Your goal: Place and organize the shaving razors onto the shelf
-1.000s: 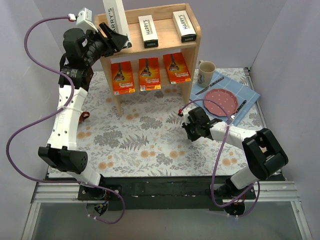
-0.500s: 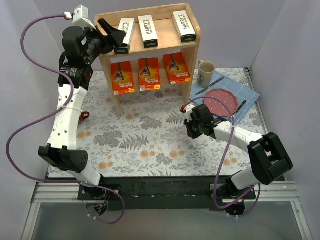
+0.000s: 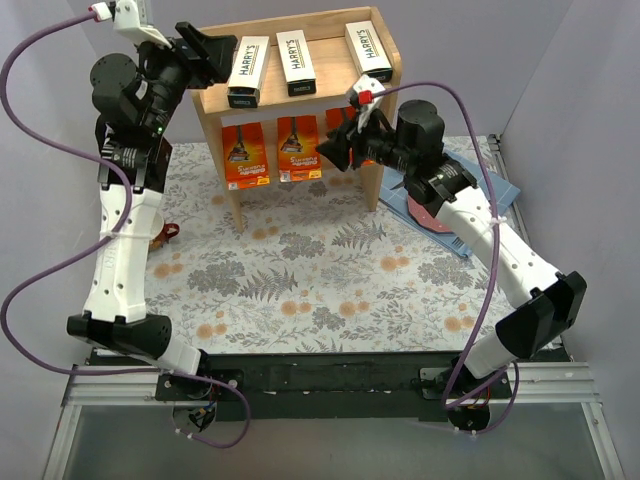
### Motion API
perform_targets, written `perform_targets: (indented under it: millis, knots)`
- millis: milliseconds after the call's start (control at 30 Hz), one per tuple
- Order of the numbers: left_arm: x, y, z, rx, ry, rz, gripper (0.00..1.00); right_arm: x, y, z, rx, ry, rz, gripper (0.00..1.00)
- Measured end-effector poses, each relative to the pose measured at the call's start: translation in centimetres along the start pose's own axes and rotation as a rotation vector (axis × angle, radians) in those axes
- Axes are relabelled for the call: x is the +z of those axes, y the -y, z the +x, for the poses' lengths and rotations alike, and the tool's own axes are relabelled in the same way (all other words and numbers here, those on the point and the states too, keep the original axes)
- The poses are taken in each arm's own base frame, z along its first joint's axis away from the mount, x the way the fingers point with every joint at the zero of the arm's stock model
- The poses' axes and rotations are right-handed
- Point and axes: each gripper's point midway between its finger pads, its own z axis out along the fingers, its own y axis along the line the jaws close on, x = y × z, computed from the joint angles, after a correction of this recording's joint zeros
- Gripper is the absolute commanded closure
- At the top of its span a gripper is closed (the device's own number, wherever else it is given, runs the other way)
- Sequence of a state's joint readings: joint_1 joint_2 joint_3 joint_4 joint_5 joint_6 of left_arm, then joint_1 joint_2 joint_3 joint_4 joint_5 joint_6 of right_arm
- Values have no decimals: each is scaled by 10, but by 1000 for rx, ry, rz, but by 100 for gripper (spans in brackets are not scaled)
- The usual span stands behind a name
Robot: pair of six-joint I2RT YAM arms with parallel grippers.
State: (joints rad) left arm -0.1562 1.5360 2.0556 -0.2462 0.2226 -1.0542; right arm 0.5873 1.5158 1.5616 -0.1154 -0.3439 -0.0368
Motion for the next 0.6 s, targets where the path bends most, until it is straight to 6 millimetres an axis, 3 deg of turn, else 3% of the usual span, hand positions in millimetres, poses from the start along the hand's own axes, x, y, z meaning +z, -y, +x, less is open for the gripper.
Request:
perform_targets:
  millis: [100, 267, 400, 600]
  knots:
    - [-17, -4, -6, 66, 27, -34, 35, 8, -22, -61, -87, 147, -73, 40]
    - [-49, -24, 6, 146, 31, -139, 32, 36, -53, -110, -201, 283, -136, 37]
    - [-63, -47, 25, 159, 1, -223, 31, 69, -75, -114, -247, 313, -167, 35]
    - [-74, -74, 37, 164, -36, -312, 30, 101, -95, -89, -277, 268, -136, 33]
